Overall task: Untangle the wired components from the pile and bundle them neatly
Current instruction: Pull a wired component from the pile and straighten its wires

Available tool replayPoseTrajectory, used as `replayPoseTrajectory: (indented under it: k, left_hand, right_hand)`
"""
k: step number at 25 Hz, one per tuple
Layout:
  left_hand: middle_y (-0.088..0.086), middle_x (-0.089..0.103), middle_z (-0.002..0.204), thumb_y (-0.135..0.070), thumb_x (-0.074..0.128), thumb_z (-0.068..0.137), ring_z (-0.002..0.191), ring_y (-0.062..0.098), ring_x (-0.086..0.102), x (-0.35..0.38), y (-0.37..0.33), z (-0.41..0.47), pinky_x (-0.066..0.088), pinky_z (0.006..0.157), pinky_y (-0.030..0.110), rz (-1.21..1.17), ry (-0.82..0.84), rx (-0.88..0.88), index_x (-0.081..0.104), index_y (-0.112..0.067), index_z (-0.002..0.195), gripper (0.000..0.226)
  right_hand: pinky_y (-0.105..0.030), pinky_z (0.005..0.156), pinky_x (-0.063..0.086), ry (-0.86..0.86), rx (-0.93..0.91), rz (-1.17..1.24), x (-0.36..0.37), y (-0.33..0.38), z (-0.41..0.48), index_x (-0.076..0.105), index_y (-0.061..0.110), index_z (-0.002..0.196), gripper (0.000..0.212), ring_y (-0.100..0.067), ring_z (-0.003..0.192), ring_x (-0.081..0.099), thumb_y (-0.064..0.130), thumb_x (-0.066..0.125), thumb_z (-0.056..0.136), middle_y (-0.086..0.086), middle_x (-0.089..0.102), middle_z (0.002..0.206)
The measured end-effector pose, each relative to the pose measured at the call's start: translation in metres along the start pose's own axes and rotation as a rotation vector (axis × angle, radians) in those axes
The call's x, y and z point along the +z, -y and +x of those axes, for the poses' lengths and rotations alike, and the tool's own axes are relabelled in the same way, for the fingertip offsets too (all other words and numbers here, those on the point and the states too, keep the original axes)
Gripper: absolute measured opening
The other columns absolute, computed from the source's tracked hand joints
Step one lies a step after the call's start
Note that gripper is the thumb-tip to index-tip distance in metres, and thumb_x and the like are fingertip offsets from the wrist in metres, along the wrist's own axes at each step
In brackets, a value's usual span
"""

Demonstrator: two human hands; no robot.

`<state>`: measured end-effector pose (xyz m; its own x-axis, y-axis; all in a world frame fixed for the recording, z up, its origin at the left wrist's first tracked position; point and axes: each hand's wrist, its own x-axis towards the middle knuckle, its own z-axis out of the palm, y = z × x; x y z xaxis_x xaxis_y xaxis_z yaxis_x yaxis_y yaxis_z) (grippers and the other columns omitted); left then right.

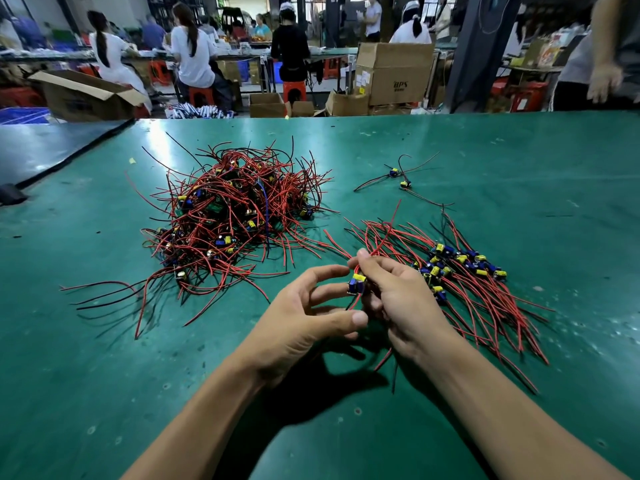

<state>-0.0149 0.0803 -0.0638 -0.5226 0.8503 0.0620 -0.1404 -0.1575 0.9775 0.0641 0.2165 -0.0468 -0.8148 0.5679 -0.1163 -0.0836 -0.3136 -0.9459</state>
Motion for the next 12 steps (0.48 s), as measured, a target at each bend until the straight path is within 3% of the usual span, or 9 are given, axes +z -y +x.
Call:
replayPoseTrajectory:
  k: [4,7,9,12]
  left_hand:
    - [0.004,0.074,0.083,-0.024,0.080,0.073,0.071,0.014,0.071,0.0007,0.0028,-0.0008,0.054,0.062,0.023,-0.085,-0.126,-0.065,0.064,-0.009,0.100,0.035]
    - [0.011,0.071,0.084,-0.012,0.073,0.083,0.070,0.017,0.069,-0.0011,0.0028,-0.0025,0.053,0.062,0.024,-0.069,-0.178,-0.133,0.063,-0.002,0.102,0.023]
    - [0.011,0.071,0.083,-0.006,0.070,0.085,0.068,0.017,0.069,-0.0005,0.0015,-0.0039,0.053,0.061,0.024,-0.032,-0.170,-0.145,0.065,-0.003,0.099,0.015]
    - [0.009,0.069,0.077,-0.003,0.071,0.082,0.062,0.015,0.064,0.0055,-0.0037,-0.0067,0.051,0.057,0.023,0.020,-0.149,-0.132,0.071,-0.012,0.085,0.009]
  right_hand:
    - [-0.026,0.056,0.049,0.123,-0.121,-0.279,0.0010,-0.0030,-0.0037,0.076,0.014,0.078,0.025,-0.009,0.058,0.056,0.031,0.067,0.095,-0.001,0.064,0.066]
    - [-0.027,0.063,0.049,0.194,-0.102,-0.315,0.0022,-0.0050,-0.0057,0.077,0.009,0.085,0.024,-0.010,0.067,0.059,0.031,0.070,0.092,-0.001,0.070,0.075]
    - [-0.020,0.056,0.046,0.184,-0.085,-0.277,0.0032,-0.0031,-0.0072,0.076,0.007,0.083,0.025,-0.006,0.056,0.057,0.030,0.069,0.093,0.006,0.065,0.061]
    - [-0.015,0.036,0.028,0.109,-0.041,-0.152,0.0032,0.0017,-0.0069,0.074,0.008,0.080,0.028,-0.004,0.036,0.030,0.032,0.068,0.093,0.008,0.040,0.048]
